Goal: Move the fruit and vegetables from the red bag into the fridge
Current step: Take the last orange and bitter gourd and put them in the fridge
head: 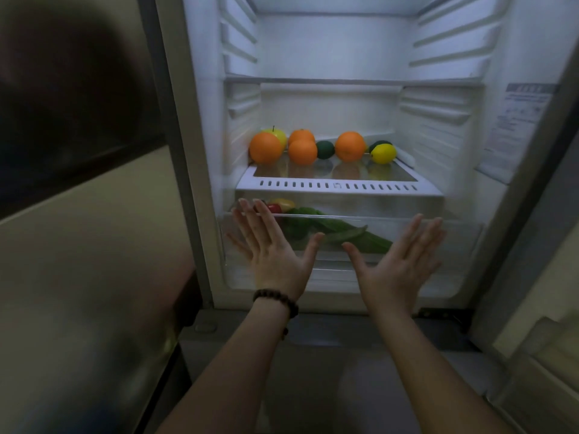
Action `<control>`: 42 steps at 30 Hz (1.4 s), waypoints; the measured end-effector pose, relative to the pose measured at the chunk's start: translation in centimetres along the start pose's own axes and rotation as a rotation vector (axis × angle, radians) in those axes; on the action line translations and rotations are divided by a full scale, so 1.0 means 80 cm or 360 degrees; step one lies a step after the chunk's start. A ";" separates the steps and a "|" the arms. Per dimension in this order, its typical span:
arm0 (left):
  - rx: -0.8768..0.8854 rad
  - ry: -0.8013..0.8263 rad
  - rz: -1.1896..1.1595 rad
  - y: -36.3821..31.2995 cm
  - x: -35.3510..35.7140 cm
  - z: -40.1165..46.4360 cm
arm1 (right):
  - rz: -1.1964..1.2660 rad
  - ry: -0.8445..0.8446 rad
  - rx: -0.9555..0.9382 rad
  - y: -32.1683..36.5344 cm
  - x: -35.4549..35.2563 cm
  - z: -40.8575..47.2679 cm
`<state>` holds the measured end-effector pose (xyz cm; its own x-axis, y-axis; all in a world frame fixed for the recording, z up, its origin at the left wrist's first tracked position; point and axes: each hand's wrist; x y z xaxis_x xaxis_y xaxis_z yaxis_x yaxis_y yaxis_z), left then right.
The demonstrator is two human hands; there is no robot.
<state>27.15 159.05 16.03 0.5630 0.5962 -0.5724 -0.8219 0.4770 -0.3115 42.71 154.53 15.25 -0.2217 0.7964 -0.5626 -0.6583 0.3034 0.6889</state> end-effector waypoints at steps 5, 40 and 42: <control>0.0006 0.0146 -0.0019 0.017 0.021 0.020 | 0.0027 0.0094 0.0068 0.011 0.027 0.023; 0.0043 0.0480 0.0136 0.049 0.044 0.068 | 0.0006 0.0321 0.0060 0.026 0.049 0.062; 0.0103 0.0512 0.0122 0.045 0.032 0.061 | -0.0061 0.0312 0.0001 0.027 0.034 0.052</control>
<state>26.05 165.43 17.12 0.4350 0.4023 -0.8055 -0.8475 0.4850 -0.2155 43.67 159.53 17.07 -0.3326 0.6672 -0.6666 -0.6685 0.3318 0.6656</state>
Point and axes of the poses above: each hand's wrist, its own z-axis towards the middle knuckle, its own x-axis out of the palm, y = z × x, and after that the axes turned 15 degrees about x, right-handed
